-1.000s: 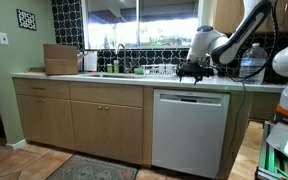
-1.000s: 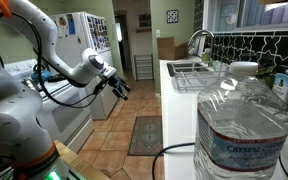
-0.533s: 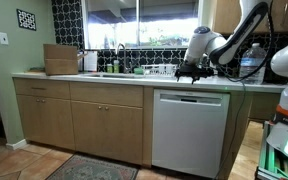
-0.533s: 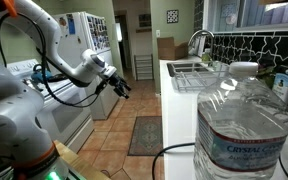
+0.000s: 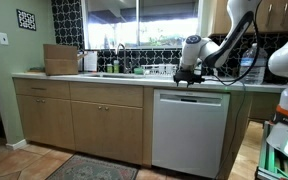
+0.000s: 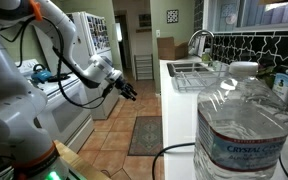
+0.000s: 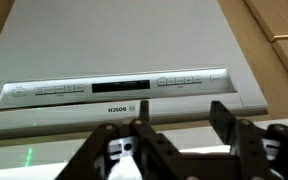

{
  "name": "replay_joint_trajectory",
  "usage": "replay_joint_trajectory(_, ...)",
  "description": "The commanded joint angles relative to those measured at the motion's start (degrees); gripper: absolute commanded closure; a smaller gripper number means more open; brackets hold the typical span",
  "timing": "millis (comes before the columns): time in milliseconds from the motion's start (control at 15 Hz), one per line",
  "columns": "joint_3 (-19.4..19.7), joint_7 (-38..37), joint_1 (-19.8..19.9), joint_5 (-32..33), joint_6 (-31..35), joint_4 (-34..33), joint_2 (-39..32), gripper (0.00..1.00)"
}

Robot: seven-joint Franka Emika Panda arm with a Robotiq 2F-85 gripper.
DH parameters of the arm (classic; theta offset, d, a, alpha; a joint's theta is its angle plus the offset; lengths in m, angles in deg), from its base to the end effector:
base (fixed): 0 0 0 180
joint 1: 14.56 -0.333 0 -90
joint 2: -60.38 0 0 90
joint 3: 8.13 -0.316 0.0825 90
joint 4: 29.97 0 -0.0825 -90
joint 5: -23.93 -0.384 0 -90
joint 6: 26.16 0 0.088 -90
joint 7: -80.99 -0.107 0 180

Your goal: Turn on the dishwasher

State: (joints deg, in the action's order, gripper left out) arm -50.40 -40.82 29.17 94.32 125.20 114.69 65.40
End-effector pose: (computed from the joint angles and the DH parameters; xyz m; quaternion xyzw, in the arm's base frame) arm 0.4608 0.0103 0.3059 0.8045 -0.4799 0.3289 0.1197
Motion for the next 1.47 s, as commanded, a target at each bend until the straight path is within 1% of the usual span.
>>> replay_joint_trajectory(0, -3.3, -11.3, -0.6, 10.5, -10.2, -7.1, -11.8, 0.65)
replay_joint_trajectory(67, -3.6, -13.6, -1.4, 13.3, -14.1, -8.7, -14.9, 0.72)
replay_joint_trajectory(133, -3.4, -15.3, -2.5, 15.9, -18.3, -10.7, -18.4, 0.81)
replay_joint_trajectory(200, 6.3, -16.1, -12.8, 16.5, -20.4, -12.2, -20.4, 0.87)
replay_joint_trajectory(267, 8.5, -17.2, -15.4, 17.9, -22.4, -14.2, -23.1, 0.96)
replay_joint_trajectory(333, 12.8, -17.7, -19.7, 18.1, -23.3, -16.3, -25.5, 0.99)
replay_joint_trajectory(467, 21.5, -18.7, -28.6, 18.1, -22.0, -20.2, -29.5, 1.00)
replay_joint_trajectory(533, 24.9, -19.0, -32.0, 18.1, -21.1, -22.2, -31.4, 1.00)
replay_joint_trajectory(667, 29.5, -19.5, -36.5, 18.4, -20.4, -26.4, -35.2, 1.00)
replay_joint_trajectory(800, 32.9, -19.2, -39.6, 18.4, -20.4, -29.9, -37.9, 1.00)
replay_joint_trajectory(933, 35.2, -18.4, -41.1, 18.3, -19.8, -32.6, -39.8, 1.00)
replay_joint_trajectory(1000, 35.0, -17.5, -41.7, 15.8, -20.2, -29.6, -36.9, 1.00)
replay_joint_trajectory(1133, 35.9, -17.4, -42.3, 15.8, -20.3, -30.7, -37.8, 0.99)
replay_joint_trajectory(1400, 35.9, -17.4, -42.8, 15.8, -20.4, -30.6, -37.5, 0.99)
